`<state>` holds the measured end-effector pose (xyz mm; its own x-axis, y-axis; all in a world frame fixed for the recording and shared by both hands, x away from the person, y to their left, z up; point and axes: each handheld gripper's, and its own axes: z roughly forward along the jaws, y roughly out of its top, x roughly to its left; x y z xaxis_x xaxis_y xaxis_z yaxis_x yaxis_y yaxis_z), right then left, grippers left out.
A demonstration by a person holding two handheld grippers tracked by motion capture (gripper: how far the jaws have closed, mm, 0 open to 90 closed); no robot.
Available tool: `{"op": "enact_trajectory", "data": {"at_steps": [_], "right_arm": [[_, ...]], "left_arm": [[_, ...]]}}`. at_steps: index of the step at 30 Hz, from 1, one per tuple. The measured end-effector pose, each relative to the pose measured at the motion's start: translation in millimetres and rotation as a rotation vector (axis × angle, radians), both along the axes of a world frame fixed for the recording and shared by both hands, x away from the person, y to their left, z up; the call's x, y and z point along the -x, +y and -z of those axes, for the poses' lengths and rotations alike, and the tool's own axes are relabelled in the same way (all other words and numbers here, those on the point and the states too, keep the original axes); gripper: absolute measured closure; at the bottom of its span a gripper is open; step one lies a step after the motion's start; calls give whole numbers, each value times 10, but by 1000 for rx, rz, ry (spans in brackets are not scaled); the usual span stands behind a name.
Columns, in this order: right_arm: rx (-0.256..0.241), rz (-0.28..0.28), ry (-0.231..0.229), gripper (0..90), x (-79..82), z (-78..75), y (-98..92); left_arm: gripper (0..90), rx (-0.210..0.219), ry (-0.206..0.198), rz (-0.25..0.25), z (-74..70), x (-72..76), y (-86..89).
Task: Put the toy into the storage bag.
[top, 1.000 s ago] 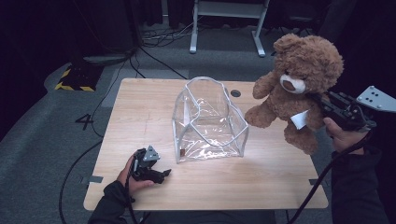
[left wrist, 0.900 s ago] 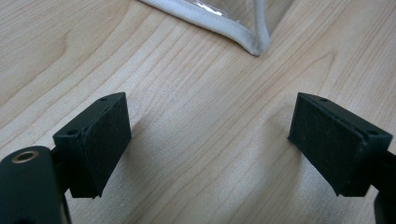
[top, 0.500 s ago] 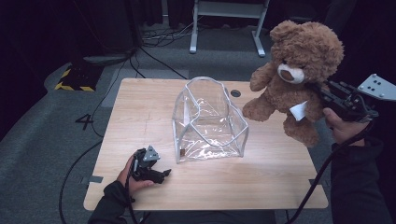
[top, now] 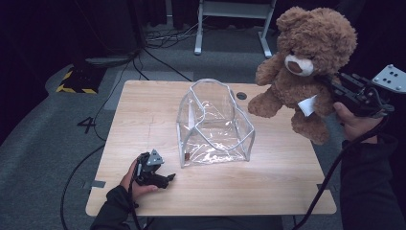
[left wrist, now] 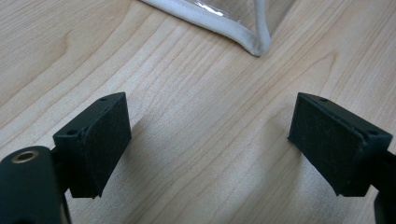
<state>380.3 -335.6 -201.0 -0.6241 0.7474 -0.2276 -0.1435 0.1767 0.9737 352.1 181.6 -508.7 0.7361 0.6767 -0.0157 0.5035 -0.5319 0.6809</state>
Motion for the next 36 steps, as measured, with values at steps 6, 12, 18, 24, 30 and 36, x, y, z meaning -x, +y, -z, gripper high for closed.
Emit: {"op": "enact_trajectory", "data": {"at_steps": [6, 12, 18, 24, 30, 36], "right_arm": [[2, -21, 2, 770, -41, -24, 116], [20, -49, 1, 770, -78, -71, 343], [29, -75, -4, 771, -100, -111, 534], [30, -106, -1, 771, -139, -108, 725], [28, -131, 9, 772, -177, -89, 887], [33, -151, 19, 772, -219, -62, 1052]], "left_arm": [[129, 0, 1, 0, 0, 0, 0], [129, 0, 2, 1, 0, 0, 0], [129, 0, 0, -1, 1, 1, -1], [129, -1, 1, 0, 0, 1, 0], [129, 0, 2, 1, 0, 1, 1], [129, 0, 2, 1, 0, 0, 1]]}}
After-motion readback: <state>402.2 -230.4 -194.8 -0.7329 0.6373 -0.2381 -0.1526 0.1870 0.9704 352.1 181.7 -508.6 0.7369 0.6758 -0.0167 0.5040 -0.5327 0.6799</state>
